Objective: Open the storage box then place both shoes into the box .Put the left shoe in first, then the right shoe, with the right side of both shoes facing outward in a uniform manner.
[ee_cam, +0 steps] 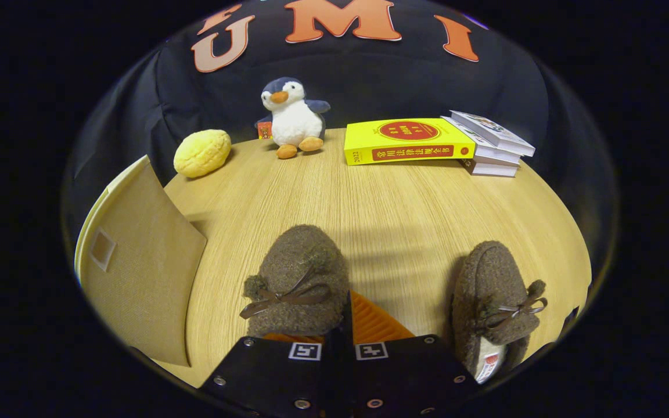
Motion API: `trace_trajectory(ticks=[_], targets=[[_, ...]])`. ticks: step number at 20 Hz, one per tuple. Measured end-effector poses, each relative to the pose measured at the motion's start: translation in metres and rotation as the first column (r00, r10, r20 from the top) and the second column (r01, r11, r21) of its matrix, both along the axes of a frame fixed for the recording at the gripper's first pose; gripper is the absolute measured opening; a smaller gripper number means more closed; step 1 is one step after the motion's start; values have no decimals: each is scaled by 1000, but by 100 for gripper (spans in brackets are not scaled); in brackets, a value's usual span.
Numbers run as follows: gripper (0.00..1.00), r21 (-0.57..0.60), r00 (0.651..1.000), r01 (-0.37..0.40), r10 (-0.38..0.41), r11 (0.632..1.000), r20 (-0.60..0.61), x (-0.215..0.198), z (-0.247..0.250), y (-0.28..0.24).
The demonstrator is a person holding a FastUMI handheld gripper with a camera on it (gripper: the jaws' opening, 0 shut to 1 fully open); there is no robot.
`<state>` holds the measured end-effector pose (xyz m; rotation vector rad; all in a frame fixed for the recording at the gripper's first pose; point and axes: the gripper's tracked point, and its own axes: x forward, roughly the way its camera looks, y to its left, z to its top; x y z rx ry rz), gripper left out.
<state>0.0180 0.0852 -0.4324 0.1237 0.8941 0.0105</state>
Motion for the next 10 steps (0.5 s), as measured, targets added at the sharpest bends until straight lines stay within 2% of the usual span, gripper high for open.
trace_trajectory(ticks=[4, 10], targets=[[7, 47, 999, 36, -37, 998, 29, 1, 57, 5], [6, 116, 990, -14, -2, 993, 142, 13, 154, 58]])
